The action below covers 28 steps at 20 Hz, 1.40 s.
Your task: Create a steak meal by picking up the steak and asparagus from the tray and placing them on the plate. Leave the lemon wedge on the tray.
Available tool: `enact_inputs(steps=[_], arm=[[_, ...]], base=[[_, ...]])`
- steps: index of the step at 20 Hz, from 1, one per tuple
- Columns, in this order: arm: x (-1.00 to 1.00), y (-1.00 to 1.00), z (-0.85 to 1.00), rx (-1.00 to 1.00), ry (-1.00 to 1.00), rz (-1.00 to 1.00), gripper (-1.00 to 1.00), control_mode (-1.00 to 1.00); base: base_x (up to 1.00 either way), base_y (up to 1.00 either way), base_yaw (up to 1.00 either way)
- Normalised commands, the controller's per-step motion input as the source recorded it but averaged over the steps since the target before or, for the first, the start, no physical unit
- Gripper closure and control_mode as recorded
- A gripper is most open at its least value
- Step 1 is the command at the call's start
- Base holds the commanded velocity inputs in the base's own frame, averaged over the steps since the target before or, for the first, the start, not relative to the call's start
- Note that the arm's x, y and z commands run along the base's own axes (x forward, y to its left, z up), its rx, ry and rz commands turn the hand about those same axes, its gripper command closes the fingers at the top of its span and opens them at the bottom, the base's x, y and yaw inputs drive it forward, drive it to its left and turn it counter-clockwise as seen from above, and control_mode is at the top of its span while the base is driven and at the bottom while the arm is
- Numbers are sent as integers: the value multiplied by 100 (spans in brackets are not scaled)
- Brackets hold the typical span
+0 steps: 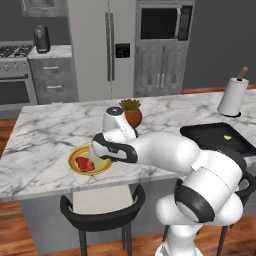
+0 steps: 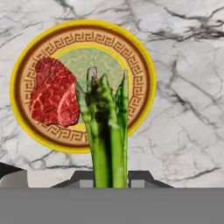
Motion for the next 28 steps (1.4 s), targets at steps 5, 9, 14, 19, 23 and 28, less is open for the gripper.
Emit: enact_inputs(steps=[5, 9, 14, 19, 23, 28], arm=[[34, 18, -33, 0, 0, 4, 100, -100], [37, 40, -5, 0, 4, 0, 100, -100], [36, 34, -5, -1, 5, 0, 100, -100], [32, 1, -26, 0, 1, 0, 100, -100], [26, 0, -38, 0, 0, 0, 100, -100], [23, 2, -33, 0, 0, 0, 100, -100]], base=[[0, 0, 0], [0, 0, 0], [0, 0, 0], [0, 0, 0], [0, 0, 0], [0, 0, 0]])
